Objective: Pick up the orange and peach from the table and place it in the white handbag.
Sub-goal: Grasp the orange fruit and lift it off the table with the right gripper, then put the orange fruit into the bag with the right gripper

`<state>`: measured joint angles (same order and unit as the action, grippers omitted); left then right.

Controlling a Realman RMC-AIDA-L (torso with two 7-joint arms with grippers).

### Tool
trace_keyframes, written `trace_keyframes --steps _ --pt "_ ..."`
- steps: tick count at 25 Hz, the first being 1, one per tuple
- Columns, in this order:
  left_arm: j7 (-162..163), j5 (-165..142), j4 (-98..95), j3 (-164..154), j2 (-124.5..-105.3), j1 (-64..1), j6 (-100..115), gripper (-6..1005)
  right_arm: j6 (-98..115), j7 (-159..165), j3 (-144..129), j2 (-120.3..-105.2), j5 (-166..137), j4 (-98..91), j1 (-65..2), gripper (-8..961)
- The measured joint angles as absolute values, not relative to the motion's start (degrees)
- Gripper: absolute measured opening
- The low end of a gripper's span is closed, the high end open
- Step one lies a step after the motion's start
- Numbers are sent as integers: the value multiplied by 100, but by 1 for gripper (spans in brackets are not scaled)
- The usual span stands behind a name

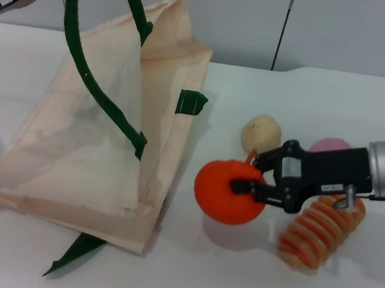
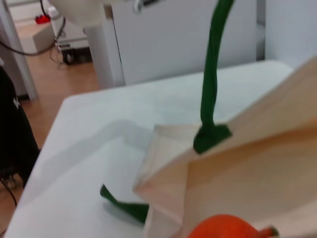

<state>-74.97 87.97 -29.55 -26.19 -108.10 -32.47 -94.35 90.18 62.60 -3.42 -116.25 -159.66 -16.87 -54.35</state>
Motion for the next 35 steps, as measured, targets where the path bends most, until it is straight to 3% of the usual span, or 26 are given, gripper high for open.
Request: trace_keyframes --steps 9,21,35 --pt "-7544 8865 -2679 -2619 -10758 -3358 -9611 115 9268 6259 -380 -11621 -15140 -2024 -5744 218" --pt "-7520 8882 -2672 -2620 -10805 -3547 -9814 115 7814 6203 -482 -11636 -15128 -1229 -6320 99" --pt "-7500 8885 -2672 -2681 -10902 -3820 -9948 114 6109 6116 -869 -11651 -15152 -135 -7076 66"
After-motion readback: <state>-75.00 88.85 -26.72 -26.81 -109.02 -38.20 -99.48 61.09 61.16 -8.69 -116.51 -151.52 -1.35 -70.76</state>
